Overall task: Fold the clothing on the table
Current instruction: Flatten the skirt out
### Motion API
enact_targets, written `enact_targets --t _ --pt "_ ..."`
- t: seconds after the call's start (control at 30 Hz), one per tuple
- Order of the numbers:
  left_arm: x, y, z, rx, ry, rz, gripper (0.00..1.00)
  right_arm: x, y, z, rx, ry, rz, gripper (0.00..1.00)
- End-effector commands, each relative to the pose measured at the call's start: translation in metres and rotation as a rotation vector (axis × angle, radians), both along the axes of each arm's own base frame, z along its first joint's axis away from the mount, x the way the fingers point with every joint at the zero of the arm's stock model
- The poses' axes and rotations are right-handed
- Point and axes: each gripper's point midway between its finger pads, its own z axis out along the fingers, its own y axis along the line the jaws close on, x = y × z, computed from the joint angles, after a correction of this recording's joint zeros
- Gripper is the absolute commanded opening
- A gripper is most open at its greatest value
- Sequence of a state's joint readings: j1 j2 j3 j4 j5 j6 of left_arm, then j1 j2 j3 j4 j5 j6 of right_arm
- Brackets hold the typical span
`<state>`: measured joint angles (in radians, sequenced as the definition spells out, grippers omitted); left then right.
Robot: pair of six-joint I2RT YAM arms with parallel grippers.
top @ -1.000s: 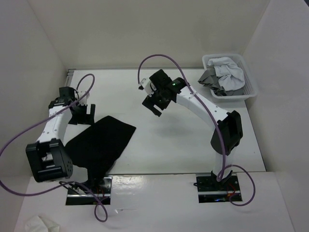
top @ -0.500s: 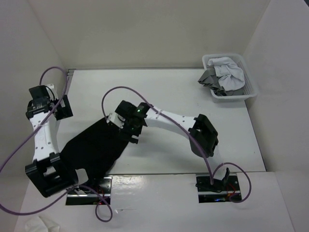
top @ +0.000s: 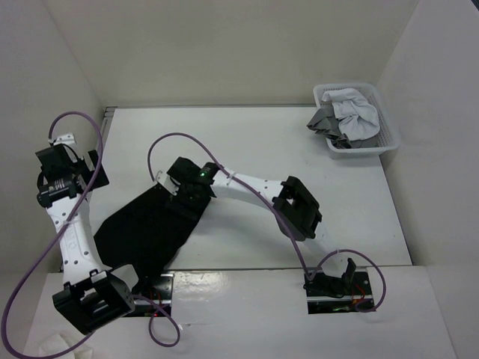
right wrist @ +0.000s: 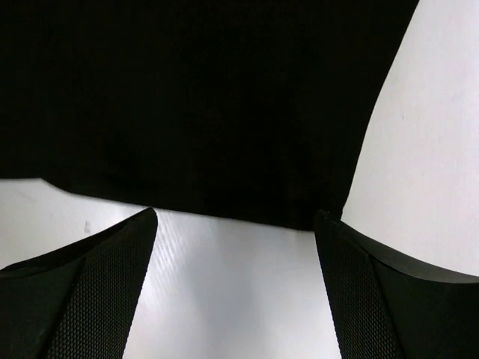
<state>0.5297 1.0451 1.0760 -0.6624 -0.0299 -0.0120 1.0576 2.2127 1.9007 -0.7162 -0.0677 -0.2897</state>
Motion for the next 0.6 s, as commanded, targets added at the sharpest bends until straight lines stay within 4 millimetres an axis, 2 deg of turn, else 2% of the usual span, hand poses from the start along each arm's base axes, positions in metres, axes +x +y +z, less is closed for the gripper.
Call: enact_targets --t 0.0,0.03,0.1,0.13,0.23,0.33,0.4,0.43,0.5,0.53,0.57 --pt "-0.002 -0.004 0.008 -0.004 -0.048 0.003 1.00 0.006 0.037 0.007 0.109 -0.011 -0.020 0.89" --pt "-0.002 -0.004 0.008 -0.004 -0.048 0.003 1.00 0.003 0.038 -0.003 0.093 0.011 -0.013 0.89" --pt "0.001 -0.007 0.008 -0.012 -0.052 -0.023 1.00 0.004 0.039 -0.009 0.088 0.020 -0.021 0.89" --pt "0.001 -0.009 0.008 -0.017 -0.055 -0.030 1.00 -0.003 0.042 -0.015 0.083 0.036 -0.015 0.89" --pt "0.002 -0.017 0.003 -0.039 -0.046 -0.083 1.00 0.002 0.040 -0.032 0.048 0.026 -0.032 0.89" --pt "0.006 -0.025 -0.005 -0.062 -0.024 -0.154 1.00 0.015 0.024 -0.048 -0.027 -0.037 -0.088 0.91" --pt "0.008 -0.032 -0.013 -0.092 0.002 -0.200 1.00 0.029 0.007 -0.049 -0.055 -0.061 -0.133 0.91" --pt "0.008 -0.033 -0.010 -0.081 0.004 -0.223 1.00 0.051 -0.009 -0.045 -0.054 -0.061 -0.182 0.91" --pt "0.009 -0.035 -0.018 -0.100 0.030 -0.257 1.00 0.074 -0.035 -0.032 -0.046 -0.064 -0.245 0.92" --pt "0.010 -0.039 -0.014 -0.094 0.027 -0.295 1.00 0.087 -0.048 -0.027 -0.048 -0.076 -0.259 0.92" --pt "0.012 -0.039 -0.017 -0.099 0.035 -0.311 1.00 0.112 -0.075 -0.022 -0.060 -0.093 -0.320 0.92"
